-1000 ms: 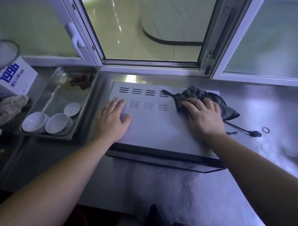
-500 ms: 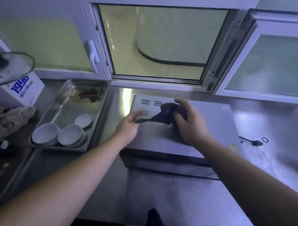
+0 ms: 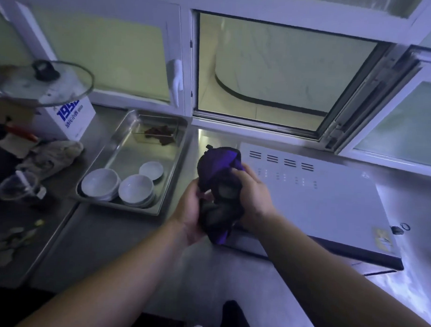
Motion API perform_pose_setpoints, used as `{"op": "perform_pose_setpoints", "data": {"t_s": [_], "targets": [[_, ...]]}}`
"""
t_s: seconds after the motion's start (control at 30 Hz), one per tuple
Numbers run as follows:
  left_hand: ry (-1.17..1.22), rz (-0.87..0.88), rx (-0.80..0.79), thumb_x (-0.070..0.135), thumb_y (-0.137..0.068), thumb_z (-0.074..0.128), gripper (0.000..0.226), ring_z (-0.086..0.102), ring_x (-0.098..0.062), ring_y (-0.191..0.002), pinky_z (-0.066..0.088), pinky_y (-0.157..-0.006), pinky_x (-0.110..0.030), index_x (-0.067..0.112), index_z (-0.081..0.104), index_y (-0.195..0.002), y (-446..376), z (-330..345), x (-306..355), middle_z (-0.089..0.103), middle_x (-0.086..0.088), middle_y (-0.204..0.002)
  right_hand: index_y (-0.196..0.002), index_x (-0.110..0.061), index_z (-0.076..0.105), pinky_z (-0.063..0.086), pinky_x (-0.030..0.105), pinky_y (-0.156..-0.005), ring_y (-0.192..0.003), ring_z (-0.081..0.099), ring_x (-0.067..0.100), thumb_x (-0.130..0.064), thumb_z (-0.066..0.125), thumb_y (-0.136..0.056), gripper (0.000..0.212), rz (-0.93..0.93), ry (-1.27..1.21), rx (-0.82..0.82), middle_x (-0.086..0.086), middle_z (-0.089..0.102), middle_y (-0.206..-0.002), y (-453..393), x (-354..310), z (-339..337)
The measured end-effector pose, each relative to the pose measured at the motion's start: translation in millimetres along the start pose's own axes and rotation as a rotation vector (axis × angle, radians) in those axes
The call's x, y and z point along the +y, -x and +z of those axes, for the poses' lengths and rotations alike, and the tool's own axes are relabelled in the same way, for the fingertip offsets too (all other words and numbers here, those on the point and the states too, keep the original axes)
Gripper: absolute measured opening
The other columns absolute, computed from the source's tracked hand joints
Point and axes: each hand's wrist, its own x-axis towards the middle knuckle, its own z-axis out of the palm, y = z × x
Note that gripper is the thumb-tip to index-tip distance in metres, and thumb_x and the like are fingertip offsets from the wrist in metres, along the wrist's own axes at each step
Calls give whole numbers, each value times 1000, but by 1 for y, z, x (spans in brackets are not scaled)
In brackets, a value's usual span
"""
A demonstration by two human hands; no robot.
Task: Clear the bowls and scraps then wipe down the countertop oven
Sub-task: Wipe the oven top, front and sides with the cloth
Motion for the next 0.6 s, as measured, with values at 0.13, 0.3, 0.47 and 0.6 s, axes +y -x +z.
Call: {"op": "perform_pose_setpoints", "data": {"t_s": [0.13,0.3,0.47,0.6], "targets": [[69,-27,-18,50,-99,49,57,65,-35,-117,54,-99,-45,8,64,-136,7,-18,4,64,-20,-133,-107,-33,66,55,50,-97,-101,69,24,-37,54,-88,22,-142,576,22,2,73,-102,-11,25,8],[3,-20,54,37,-102,49,46,69,-31,-107,60,-83,-41,12,59,-139,8,-42,6,64,-20,-133,-91,-22,62,48,48,-95,-98,59,31,-35,45,-86,22,-236,1018,-64,3,59,-96,-21,45,13],[-176,187,212,5,-101,51,29,70,-16,-69,53,-54,-25,14,61,-126,10,-65,10,71,-11,-96,-130,-14,68,40,38,-111,-126,55,29,-19,49,-104,32,-230,1119,-131,11,63,-129,-32,34,2],[-448,276,320,0,-93,59,29,63,-21,-65,50,-56,-31,24,68,-106,4,-81,2,71,-5,-85,-140,-15,59,40,38,-109,-130,52,28,-20,48,-104,38,-359,1220,50,10,60,-137,-47,15,-24]]}}
